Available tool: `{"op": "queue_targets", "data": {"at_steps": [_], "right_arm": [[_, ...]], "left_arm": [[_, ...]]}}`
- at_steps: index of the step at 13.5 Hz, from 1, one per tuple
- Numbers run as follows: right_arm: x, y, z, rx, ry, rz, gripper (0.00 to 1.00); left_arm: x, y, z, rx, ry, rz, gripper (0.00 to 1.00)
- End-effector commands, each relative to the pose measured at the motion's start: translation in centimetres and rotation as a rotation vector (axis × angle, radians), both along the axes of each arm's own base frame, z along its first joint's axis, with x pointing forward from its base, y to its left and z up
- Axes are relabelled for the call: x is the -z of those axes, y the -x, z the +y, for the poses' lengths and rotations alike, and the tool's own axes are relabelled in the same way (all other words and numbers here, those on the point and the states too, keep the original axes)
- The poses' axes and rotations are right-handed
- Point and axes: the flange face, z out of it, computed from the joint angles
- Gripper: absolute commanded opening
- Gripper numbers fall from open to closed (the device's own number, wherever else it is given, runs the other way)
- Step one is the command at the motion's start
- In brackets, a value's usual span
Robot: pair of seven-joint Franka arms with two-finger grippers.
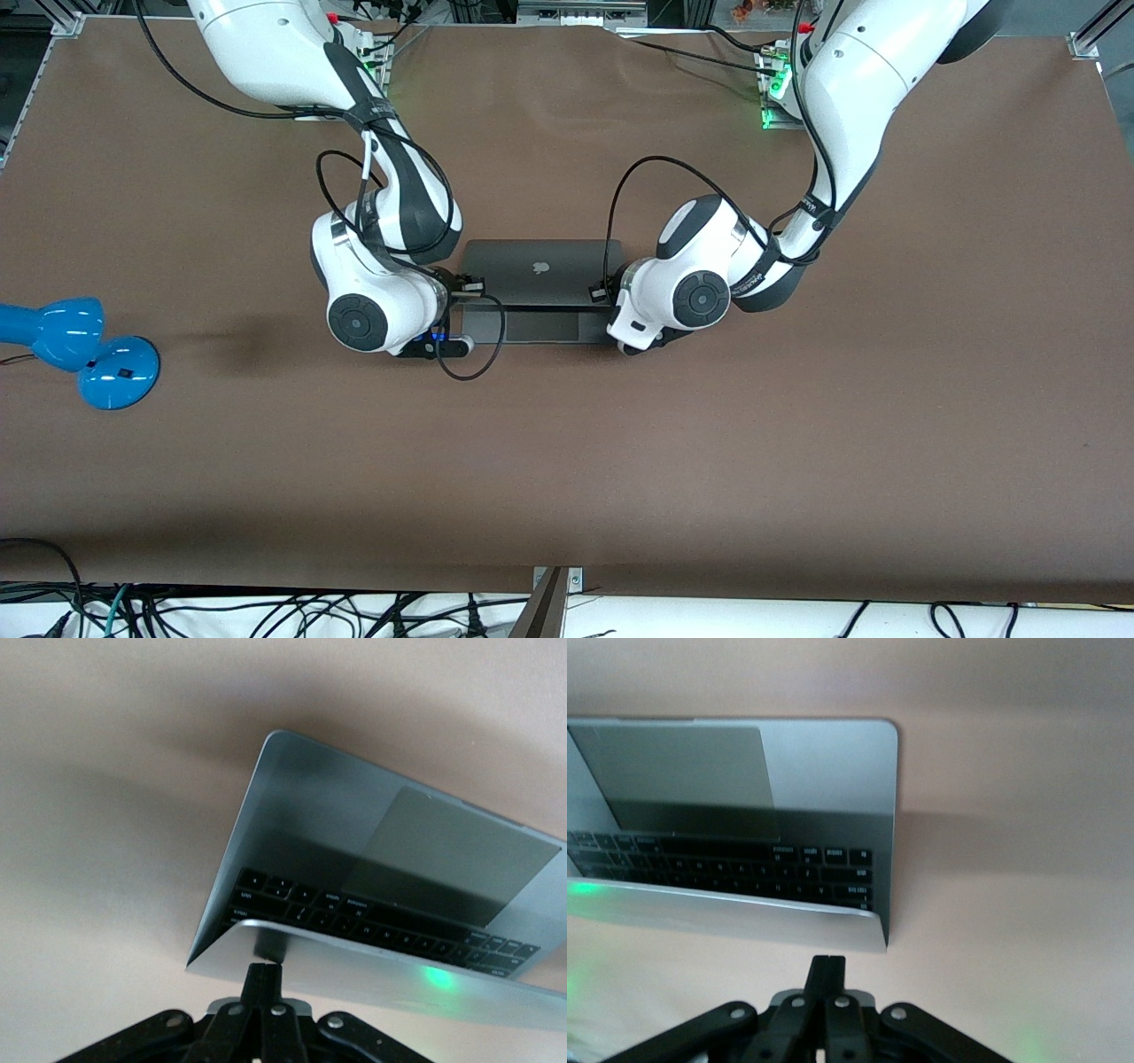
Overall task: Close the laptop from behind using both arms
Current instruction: 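Push the laptop screen forward with both grippers toward the keyboard, then press the laptop lid down flat with both grippers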
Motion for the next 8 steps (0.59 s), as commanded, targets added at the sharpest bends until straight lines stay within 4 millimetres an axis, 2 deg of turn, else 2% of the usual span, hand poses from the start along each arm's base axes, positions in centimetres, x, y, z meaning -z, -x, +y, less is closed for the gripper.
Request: {"op": "queue_targets", "data": {"at_steps": [1,8], "right_arm": [[0.8,-1.1,-0.2,-0.015,-0.008,-0.028,0.02],[3.6,-2.3,-0.8,-0.009,-0.019,-0.076,0.02]], "left_arm": [[0.8,-0.7,-0.8,0.021,-0.030,-0.039,0.00],[2.4,-1.1,-0.7,0.012,-0.039,-0.048,0.00]]}}
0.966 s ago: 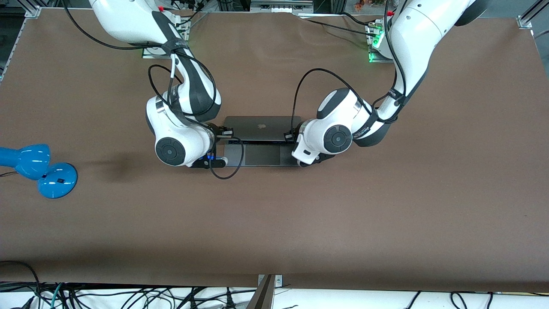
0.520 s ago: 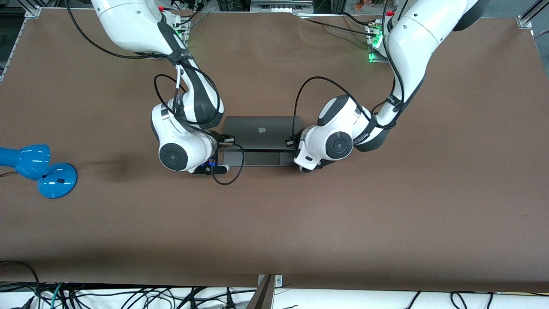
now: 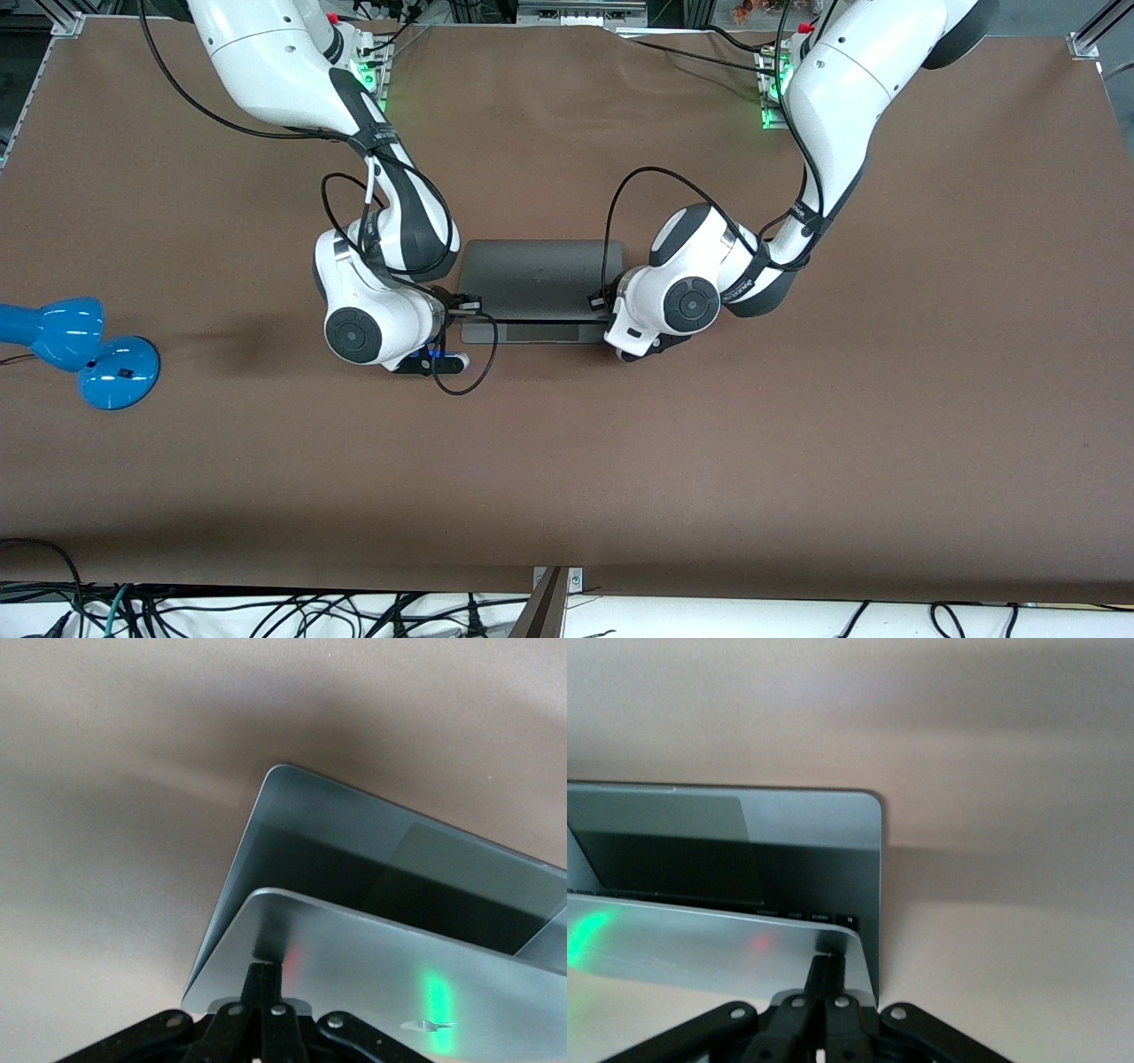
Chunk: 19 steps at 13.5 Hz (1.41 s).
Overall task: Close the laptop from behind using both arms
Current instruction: 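Press the laptop lid down flat with both grippers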
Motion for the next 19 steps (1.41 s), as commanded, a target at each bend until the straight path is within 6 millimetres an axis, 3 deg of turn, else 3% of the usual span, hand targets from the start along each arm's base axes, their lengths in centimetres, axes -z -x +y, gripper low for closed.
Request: {"op": "queue_targets", "data": {"at_steps": [1,10,15,19], "right_arm": [[0.9,-0.7,0.1,-0.015,-0.002,-0.019,0.02],[4.2,-1.7,-0.3,-0.054,-0.028,-0.081,0.02],[6.3,-2.0,-0.6,-0.051,-0.028,-0.104,0.02],[6.7,-2.0,-0.6,-0.050,-0.026,-0.104,0.02]], "left_arm": [[0.5,-0.7,-0.3,0.018,-0.012,-0.030,0.00],[3.9,-0.7,-0.8,0.021,-0.024,-0.067,0.00],[4.9,-0.6,-0.6,0.030,-0.043,-0.071,0.00],[4.9,-0.6,-0.6,0.029,-0.043,-0.070,0.00]]}}
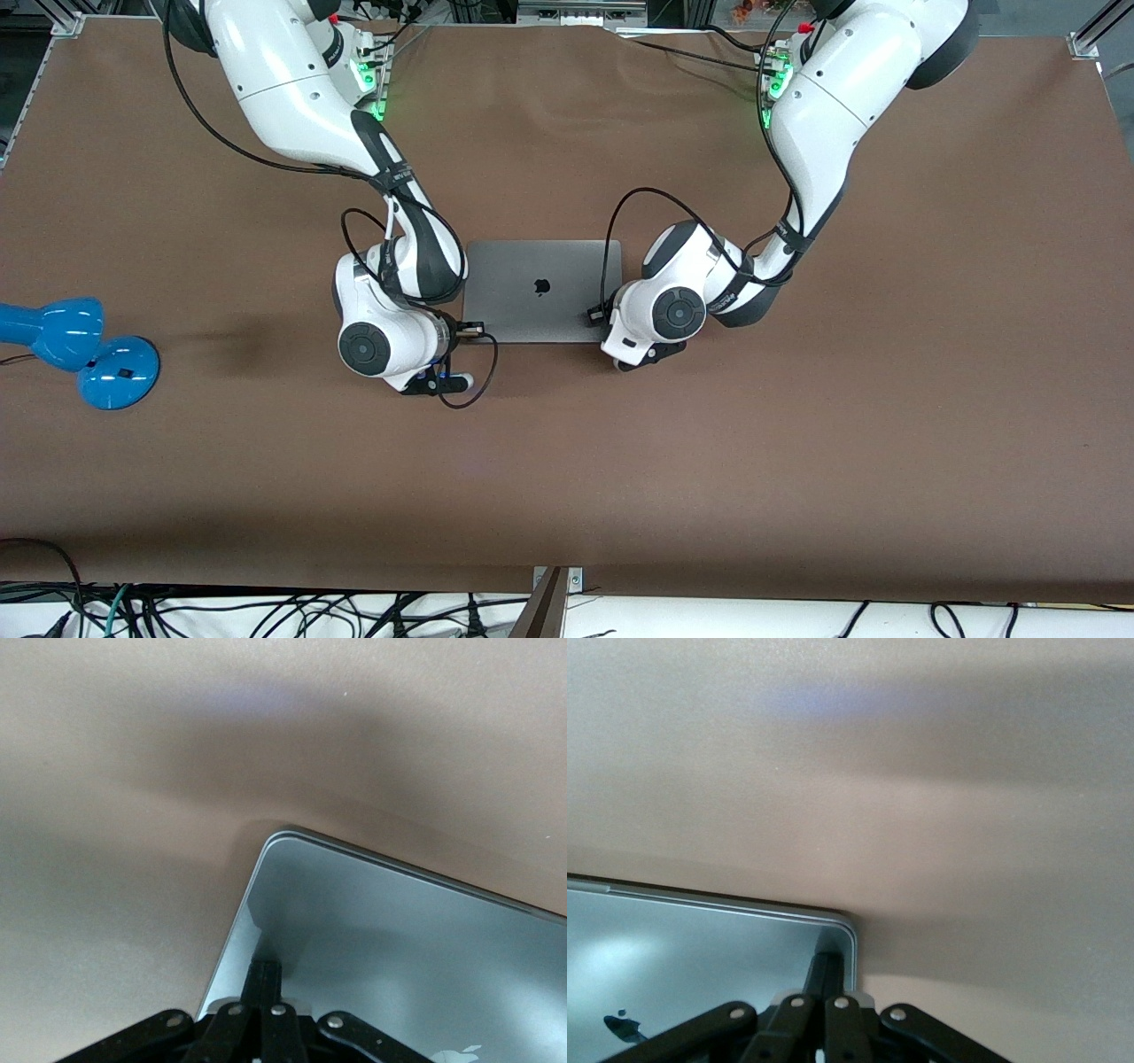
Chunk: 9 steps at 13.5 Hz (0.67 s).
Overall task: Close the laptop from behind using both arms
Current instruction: 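Press the laptop lid down flat with both grippers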
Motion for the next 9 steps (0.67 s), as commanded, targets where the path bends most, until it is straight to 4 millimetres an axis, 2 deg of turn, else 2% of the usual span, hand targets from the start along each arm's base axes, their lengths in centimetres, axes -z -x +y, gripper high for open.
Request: {"op": "queue_targets", "data": {"at_steps": [1,4,5,6,7,8,9], "right_arm": [[0.7,-0.5,0.1,-0.017,-0.004,-0.014,0.02],[0.7,-0.5,0.2,-0.019,-0.006,-0.018,0.02],[0.2,-0.7,0.3,-0.019,-0.009,-0.022,0.04],[-1.1,-1.2,0.7,-0.020,-0.017,-0.033,0.17],[-2.3,-1.7,1.1,-0.020,-0.021,-0.031,0.45],[-3.6,-2.2,1.3,-0.015,-0.023,-0.045,0.76],[-4.6,-2.4,1.1,-0.026,-0.011,-0.056,0.95]], "left_arm": [[0.0,-0.6,-0.3,0.015,-0.016,-0.027,0.00],[-1.2,-1.2,0.2,0.006,-0.014,-0.043,0.00],[-2.1,-1.6,0.5,0.005,-0.012,-0.053,0.05],[-3.0,-2.4,1.9,-0.008,-0.016,-0.049,0.26],[-4.5,-2.9,3.6,-0.016,-0.028,-0.030,0.60],[-6.2,-2.9,4.9,-0.001,-0.048,0.007,0.79],[-8.4,-2.6,5.6,0.028,-0.061,0.024,1.00]]}}
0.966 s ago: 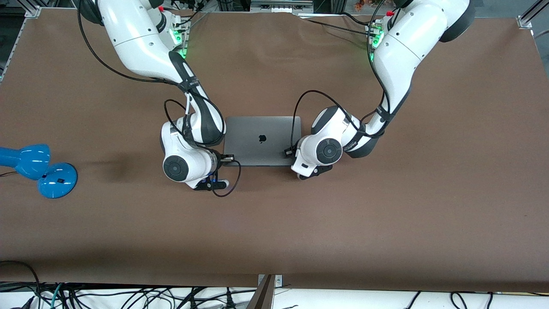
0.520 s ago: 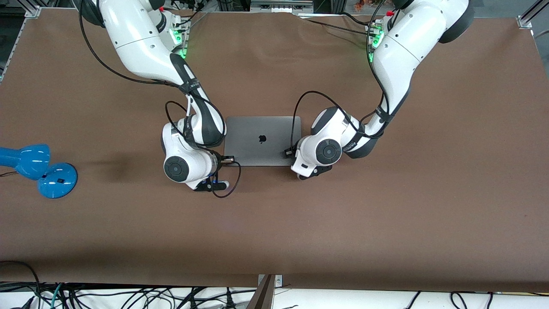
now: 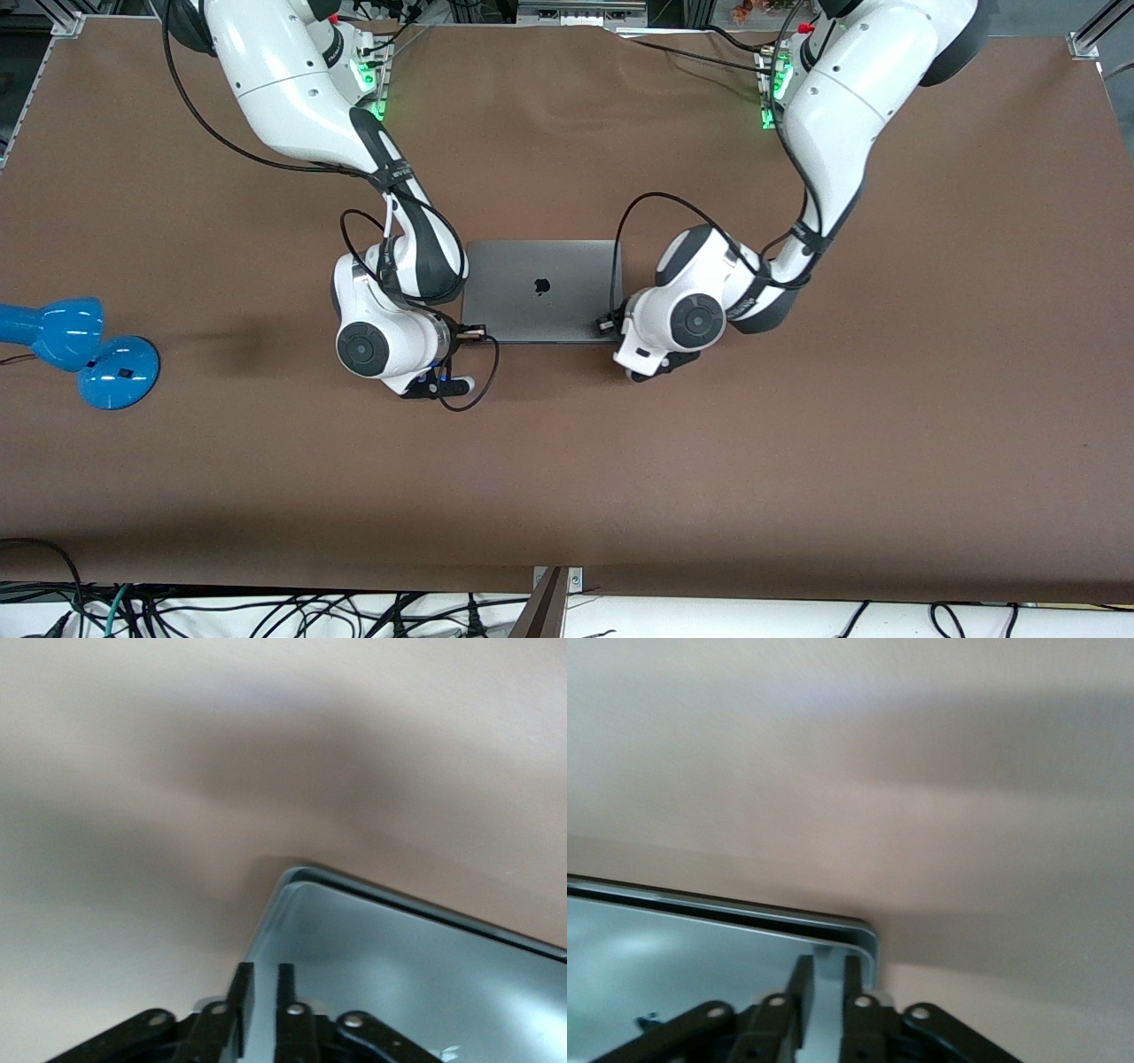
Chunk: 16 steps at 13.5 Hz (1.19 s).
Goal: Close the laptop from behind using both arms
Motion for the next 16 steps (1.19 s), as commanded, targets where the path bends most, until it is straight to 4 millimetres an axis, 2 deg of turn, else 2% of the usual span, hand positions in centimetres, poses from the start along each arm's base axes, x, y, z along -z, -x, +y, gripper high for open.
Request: {"op": "queue_targets", "data": {"at_steps": [1,2,3,5,7,9,12,15,16], "right_arm": [[-2.9,-1.2,-0.2,-0.037,0.042,-0.025,1.00],[-4.2,-1.3,-0.4,-0.073,0.081,-0.028,1.00],[-6.9,-1.7,-0.1,-0.112,0.119,-0.051,1.00],[-12.8,-1.8,-1.2,-0.145,0.175,-0.080,1.00],[-18.6,-1.6,-3.6,-0.124,0.175,-0.092,1.00],[-24.1,-1.7,-7.5,-0.075,0.156,-0.115,1.00],[-29.5,-1.7,-13.1,0.001,0.135,-0.147,1.00],[-32.8,-1.2,-17.3,0.042,0.180,-0.182,1.00],[-33.7,-0.8,-18.1,0.040,0.203,-0.184,1.00]], "left_arm": [[-7.0,0.3,2.8,0.092,-0.046,-0.002,1.00],[-8.8,0.4,4.6,0.123,-0.050,0.005,1.00],[-10.6,0.5,6.3,0.135,-0.051,0.013,1.00],[-13.9,1.6,7.6,0.157,-0.082,0.005,1.00],[-16.9,2.8,9.8,0.170,-0.099,-0.029,1.00],[-19.9,4.5,11.9,0.200,-0.110,-0.071,1.00],[-23.8,7.1,15.9,0.286,-0.109,-0.140,1.00],[-27.4,9.0,19.4,0.346,-0.116,-0.210,1.00],[-28.4,9.1,21.1,0.375,-0.111,-0.227,1.00]]}}
